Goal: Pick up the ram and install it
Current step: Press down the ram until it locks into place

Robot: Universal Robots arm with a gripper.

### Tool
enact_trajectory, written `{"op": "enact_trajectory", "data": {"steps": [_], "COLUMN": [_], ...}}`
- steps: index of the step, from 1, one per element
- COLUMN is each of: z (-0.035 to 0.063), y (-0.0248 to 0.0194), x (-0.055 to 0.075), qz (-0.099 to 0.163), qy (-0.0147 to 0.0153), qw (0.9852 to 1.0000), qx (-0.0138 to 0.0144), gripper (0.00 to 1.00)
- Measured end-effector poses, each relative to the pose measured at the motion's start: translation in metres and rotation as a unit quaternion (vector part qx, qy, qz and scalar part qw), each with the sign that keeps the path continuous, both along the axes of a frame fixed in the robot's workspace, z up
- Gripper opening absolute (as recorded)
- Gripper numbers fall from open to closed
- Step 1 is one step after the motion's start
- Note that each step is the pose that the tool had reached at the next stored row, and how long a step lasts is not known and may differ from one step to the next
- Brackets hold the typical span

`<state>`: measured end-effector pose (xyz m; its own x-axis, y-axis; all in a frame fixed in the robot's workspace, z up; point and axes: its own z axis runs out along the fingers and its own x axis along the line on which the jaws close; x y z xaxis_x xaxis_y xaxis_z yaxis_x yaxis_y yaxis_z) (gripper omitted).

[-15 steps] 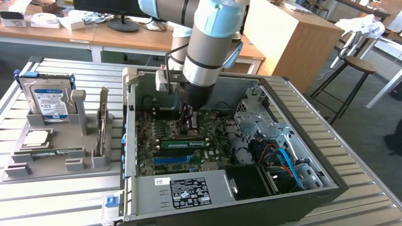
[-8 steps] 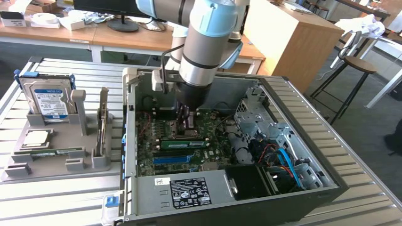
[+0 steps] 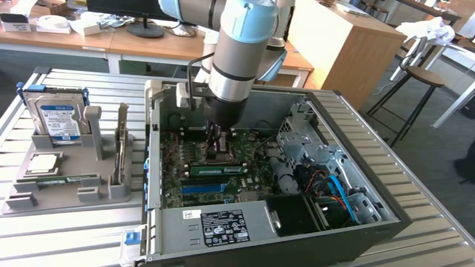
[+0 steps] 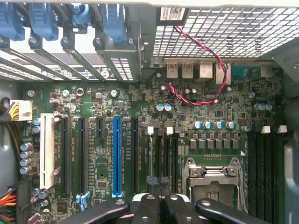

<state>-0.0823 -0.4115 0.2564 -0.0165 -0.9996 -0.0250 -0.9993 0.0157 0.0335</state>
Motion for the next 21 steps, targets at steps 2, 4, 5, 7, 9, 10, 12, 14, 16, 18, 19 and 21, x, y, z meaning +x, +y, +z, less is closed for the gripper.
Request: {"op": "enact_trajectory", "data": {"steps": [2,4,5,7,9,10,12,14,16,18,19,21], "z": [0.0000,0.0000,0.0000,0.0000,0.0000,0.0000,0.0000,-0.0001,-0.0007,-0.0017,-0.0023,-0.0034], "y": [0.0000,0.0000,-0.0002,-0.0011,-0.0015,-0.0015,-0.0015,-0.0015,-0.0016,-0.0015,-0.0015,-0.0015], "x": [0.0000,-0.0001,-0.0002,-0.0002,-0.0001,-0.0001,-0.0001,-0.0001,-0.0001,-0.0001,-0.0001,-0.0001], "qz": [0.000,0.000,0.000,0.000,0.000,0.000,0.000,0.000,0.000,0.000,0.000,0.000], "qy": [0.0000,0.0000,0.0000,0.0000,0.0000,0.0000,0.0000,0.0000,0.0000,0.0000,0.0000,0.0000], "qw": [1.0000,1.0000,1.0000,1.0000,1.0000,1.0000,1.0000,1.0000,1.0000,1.0000,1.0000,1.0000], "qx": [0.0000,0.0000,0.0000,0.0000,0.0000,0.0000,0.0000,-0.0001,0.0000,0.0000,0.0000,0.0000], "gripper": [0.10,0.10,0.10,0.10,0.10,0.10,0.10,0.10,0.10,0.10,0.10,0.10]}}
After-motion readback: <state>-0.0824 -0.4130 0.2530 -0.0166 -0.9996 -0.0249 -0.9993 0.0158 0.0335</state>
